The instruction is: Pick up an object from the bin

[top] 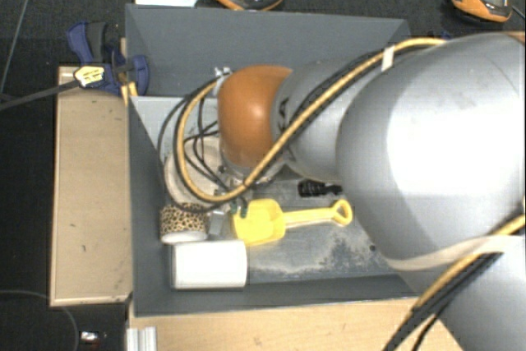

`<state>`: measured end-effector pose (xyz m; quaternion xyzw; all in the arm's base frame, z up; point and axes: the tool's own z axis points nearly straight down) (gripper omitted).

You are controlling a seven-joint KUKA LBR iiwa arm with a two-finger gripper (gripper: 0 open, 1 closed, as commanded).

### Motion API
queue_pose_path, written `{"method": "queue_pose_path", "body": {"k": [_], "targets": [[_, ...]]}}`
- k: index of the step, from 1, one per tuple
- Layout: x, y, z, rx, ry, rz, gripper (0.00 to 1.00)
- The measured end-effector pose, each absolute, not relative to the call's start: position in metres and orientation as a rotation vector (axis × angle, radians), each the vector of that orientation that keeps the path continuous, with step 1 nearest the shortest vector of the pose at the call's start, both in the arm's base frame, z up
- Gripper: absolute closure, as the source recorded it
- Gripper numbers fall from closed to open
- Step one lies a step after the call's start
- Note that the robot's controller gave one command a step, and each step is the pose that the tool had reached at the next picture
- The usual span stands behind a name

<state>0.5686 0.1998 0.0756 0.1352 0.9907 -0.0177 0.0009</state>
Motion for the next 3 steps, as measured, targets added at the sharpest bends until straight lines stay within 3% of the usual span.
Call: {"method": "queue_pose_path", "body": {"k": [1,2,3], "targets": [[0.571,0.209,0.097,0.486,3.093,-0.043,0.0],[0.547,0.139,0.071,0.221,3.132,-0.06,1.0],[0.547,0.139,0.071,0.221,3.132,-0.06,1.0]]}}
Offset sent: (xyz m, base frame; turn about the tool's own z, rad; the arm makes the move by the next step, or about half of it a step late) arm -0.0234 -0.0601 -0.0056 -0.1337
